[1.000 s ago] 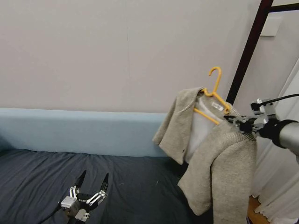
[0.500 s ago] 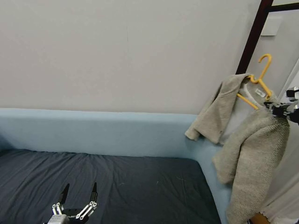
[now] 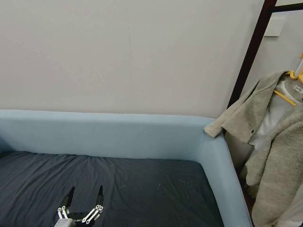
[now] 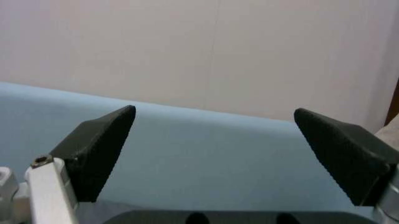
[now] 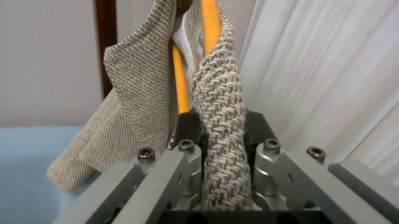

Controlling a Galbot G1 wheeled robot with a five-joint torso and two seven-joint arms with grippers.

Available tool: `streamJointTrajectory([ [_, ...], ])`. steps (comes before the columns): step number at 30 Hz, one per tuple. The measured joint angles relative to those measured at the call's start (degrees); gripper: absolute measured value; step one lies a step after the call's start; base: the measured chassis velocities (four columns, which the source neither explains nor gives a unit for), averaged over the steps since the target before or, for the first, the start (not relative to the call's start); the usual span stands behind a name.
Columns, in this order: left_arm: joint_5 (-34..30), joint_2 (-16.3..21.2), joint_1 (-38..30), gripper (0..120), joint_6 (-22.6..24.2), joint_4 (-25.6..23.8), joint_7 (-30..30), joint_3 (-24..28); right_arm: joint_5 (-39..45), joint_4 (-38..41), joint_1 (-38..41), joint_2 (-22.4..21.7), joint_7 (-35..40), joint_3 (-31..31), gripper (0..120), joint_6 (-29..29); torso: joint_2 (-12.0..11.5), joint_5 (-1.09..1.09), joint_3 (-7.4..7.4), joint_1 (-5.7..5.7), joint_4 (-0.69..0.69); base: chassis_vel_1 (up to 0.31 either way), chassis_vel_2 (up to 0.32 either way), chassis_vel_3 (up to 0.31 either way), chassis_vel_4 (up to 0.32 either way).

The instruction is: Pick up the clothes from the sofa and hang them on the clothes hanger.

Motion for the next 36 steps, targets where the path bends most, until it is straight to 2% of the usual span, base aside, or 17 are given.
streamJointTrajectory([
  [8, -0.1, 0.2, -0.1, 100, 0.4, 0.1, 0.1, 0.3, -9.9, -5.7, 1.6, 1.2, -3.9, -1.4, 10, 5.8, 0.0, -0.01, -0.01, 0.0, -0.03, 0.0, 0.0, 0.0, 0.0],
  [10, -0.1, 0.3, -0.1, 100, 0.4, 0.1, 0.1, 0.3, -15.3, -9.3, 6.0, 1.8, -6.5, -6.0, 10, 9.9, 0.0, 0.01, 0.0, 0.0, -0.02, 0.0, 0.0, 0.0, 0.0],
  [14, -0.2, 0.3, -0.1, 100, 0.5, 0.1, 0.1, 0.3, -19.5, -11.4, 11.0, 3.8, -9.0, -10.8, 10, 12.1, 0.0, -0.03, 0.0, 0.0, 0.01, 0.0, 0.0, 0.0, 0.0],
  [16, -0.2, 0.3, -0.1, 100, 0.5, 0.1, 0.2, 0.3, -21.4, -12.9, 15.0, 5.8, -9.8, -15.3, 10, 12.5, 0.0, -0.02, -0.01, 0.0, -0.02, 0.0, 0.0, 0.0, 0.0],
  [17, -0.2, 0.3, -0.1, 100, 0.5, 0.1, 0.2, 0.3, -21.4, -12.9, 15.0, 5.8, -9.8, -15.3, 10, 12.5, 0.0, -0.02, -0.01, 0.0, -0.02, 0.0, 0.0, 0.0, 0.0],
  [21, -0.2, 0.3, -0.1, 100, 0.5, 0.1, 0.2, 0.3, -25.7, -17.4, 24.8, 10.6, -10.5, -25.7, 10, 13.1, 0.0, 0.01, 0.01, 0.0, 0.01, 0.0, 0.0, 0.0, 0.0],
  [26, -0.2, 0.3, -0.1, 100, 0.5, 0.2, 0.2, 0.3, -32.8, -19.6, 31.4, 14.5, -10.5, -31.0, 10, 14.2, 0.0, -0.03, 0.01, 0.0, 0.03, 0.0, 0.0, 0.0, 0.0],
  [32, -0.2, 0.3, -0.1, 100, 0.5, 0.2, 0.2, 0.3, -38.8, -19.2, 34.5, 15.6, -10.4, -33.5, 10, 14.2, 0.0, -0.03, 0.01, 0.0, 0.0, 0.0, 0.0, 0.0, 0.0],
  [36, -0.2, 0.3, -0.1, 100, 0.5, 0.2, 0.2, 0.3, -42.0, -19.6, 39.2, 15.2, -10.6, -37.2, 10, 13.8, 0.0, -0.01, -0.01, 0.0, -0.02, 0.0, 0.0, 0.0, 0.0],
])
